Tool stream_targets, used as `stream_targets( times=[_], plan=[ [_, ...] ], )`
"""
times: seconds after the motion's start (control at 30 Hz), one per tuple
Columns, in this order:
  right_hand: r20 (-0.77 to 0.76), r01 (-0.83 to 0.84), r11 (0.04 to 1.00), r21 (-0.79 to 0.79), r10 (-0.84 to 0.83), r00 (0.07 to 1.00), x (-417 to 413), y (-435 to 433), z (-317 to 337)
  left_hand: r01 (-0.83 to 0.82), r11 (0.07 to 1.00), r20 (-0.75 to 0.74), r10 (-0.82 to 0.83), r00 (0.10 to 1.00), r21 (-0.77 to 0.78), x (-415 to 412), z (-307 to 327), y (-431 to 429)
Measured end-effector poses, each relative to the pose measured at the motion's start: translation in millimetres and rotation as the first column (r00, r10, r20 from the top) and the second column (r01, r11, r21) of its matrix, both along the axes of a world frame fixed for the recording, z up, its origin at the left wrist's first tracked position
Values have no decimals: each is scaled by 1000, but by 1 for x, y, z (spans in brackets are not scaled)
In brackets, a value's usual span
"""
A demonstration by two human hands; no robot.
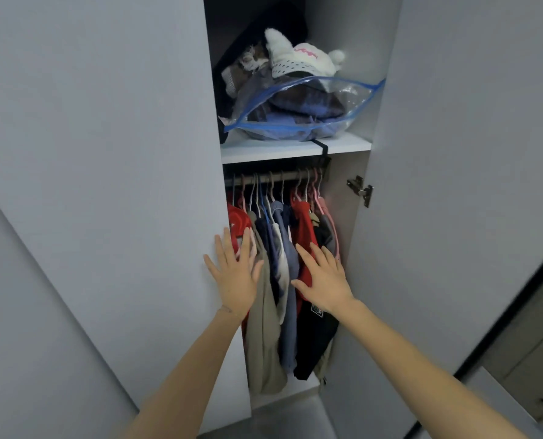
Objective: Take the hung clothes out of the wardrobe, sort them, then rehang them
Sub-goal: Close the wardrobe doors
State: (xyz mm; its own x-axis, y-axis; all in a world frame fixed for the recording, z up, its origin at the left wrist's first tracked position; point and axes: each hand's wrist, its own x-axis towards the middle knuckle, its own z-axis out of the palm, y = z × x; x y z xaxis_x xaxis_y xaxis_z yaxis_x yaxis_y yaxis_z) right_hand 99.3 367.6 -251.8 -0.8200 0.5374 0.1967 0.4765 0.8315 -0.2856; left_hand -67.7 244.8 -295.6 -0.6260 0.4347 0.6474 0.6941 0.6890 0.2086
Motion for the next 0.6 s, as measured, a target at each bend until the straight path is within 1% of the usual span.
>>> stream_targets(
  times=[0.1, 0.17, 0.27, 0.4, 0.5, 0.6],
  plan=[
    [7, 2, 1000, 31, -3, 1000, 35, -1, 3, 86, 996, 50, -85, 995, -10, 42, -2, -6],
    [-8, -6, 999, 54, 6, 1000, 59, -4, 8, 99, 995, 66, -98, 993, -14, 69, 5, -11],
    [-70, -30, 997, 78, 35, 997, 101, -12, 13, 108, 994, 73, -107, 992, -14, 106, 12, -13],
    [-145, -51, 993, 106, 66, 987, 158, -17, 20, 164, 986, 105, -161, 981, -18, 159, 21, -10],
    [-164, -63, 995, 83, 76, 983, 196, -17, 26, 207, 978, 109, -206, 972, 0, 194, 29, -7],
    [-225, -112, 990, 86, 128, 966, 230, -16, 31, 229, 973, 119, -232, 965, 35, 224, 43, -3]
  ],
)
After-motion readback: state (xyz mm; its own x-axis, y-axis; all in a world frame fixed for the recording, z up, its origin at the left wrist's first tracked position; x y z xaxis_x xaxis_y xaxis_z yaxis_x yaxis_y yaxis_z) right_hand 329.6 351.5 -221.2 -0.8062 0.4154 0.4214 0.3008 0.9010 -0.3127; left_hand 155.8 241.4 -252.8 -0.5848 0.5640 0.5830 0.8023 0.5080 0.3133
